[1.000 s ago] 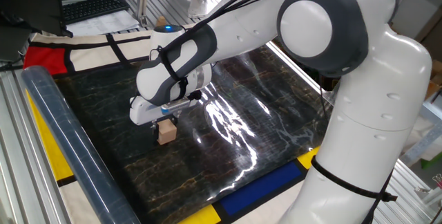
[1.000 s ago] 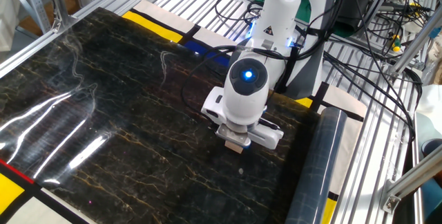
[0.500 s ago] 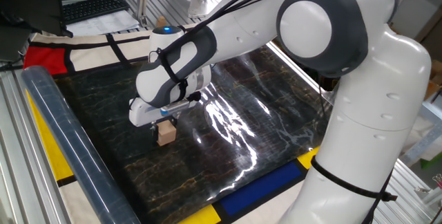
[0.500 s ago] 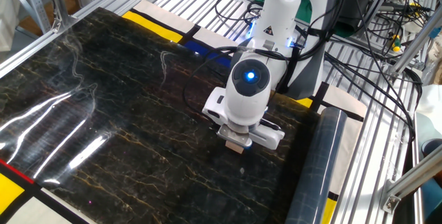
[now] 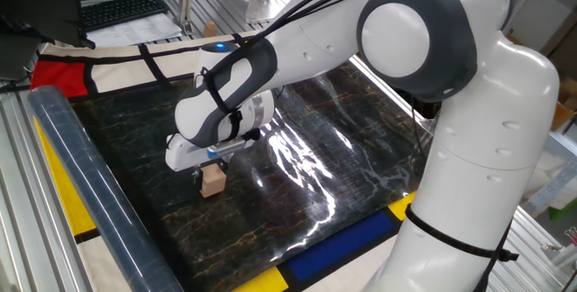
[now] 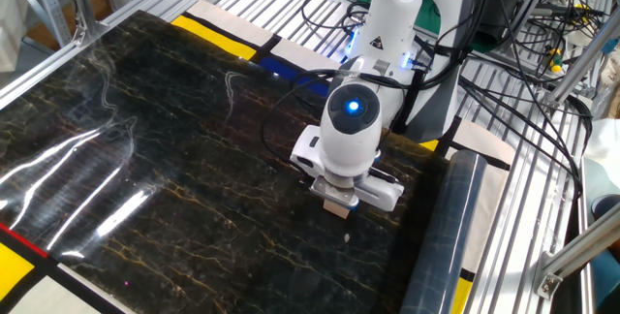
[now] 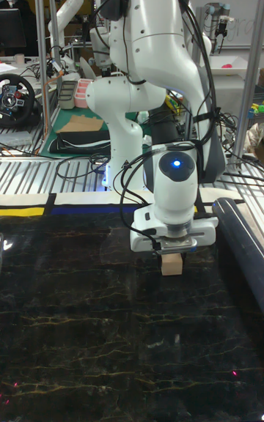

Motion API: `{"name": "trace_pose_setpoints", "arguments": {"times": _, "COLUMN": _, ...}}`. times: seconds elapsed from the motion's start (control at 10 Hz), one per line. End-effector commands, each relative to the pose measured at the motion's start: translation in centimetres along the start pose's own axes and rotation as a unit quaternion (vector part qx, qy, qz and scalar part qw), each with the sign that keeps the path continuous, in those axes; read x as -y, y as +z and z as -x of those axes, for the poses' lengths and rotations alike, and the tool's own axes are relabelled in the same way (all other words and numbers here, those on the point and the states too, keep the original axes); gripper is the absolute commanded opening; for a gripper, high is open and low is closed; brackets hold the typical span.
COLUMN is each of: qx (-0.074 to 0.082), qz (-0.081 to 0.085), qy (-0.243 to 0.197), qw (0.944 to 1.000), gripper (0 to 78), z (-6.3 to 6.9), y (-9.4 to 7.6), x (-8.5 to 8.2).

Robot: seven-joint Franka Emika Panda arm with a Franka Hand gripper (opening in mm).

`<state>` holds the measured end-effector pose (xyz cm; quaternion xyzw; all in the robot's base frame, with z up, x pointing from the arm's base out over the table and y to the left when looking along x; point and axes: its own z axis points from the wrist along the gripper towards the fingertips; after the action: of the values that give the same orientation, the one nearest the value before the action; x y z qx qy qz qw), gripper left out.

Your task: Hold a small block with the gripper and sweep it from left to right on the table

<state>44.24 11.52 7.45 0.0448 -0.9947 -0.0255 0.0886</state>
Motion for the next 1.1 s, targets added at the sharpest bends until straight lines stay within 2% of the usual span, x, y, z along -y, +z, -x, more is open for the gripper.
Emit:
{"name": "trace_pose_setpoints", "arguments": {"times": 0.1, "qx": 0.002, "qz": -0.001, "qy": -0.003, "qw": 1.0, "gripper": 1.1, "z": 0.1, "y": -0.16, "x": 0.03}}
{"name": "trace_pose_setpoints", "arguments": {"times": 0.7, "qx": 0.01, "qz": -0.007, "qy": -0.005, "qw": 0.9999, "gripper": 1.1, "z": 0.12, "y": -0.34, "x": -0.06}}
{"name": "trace_pose_setpoints", "arguments": {"times": 1.0, "qx": 0.014, "qz": -0.033, "qy": -0.003, "qw": 0.9993, "gripper": 1.1, "z": 0.1, "y": -0.43, "x": -0.13}}
{"name": "trace_pose_setpoints", "arguments": {"times": 1.1, "qx": 0.015, "qz": -0.033, "qy": -0.002, "qw": 0.9993, "gripper": 1.1, "z": 0.09, "y": -0.43, "x": -0.13}}
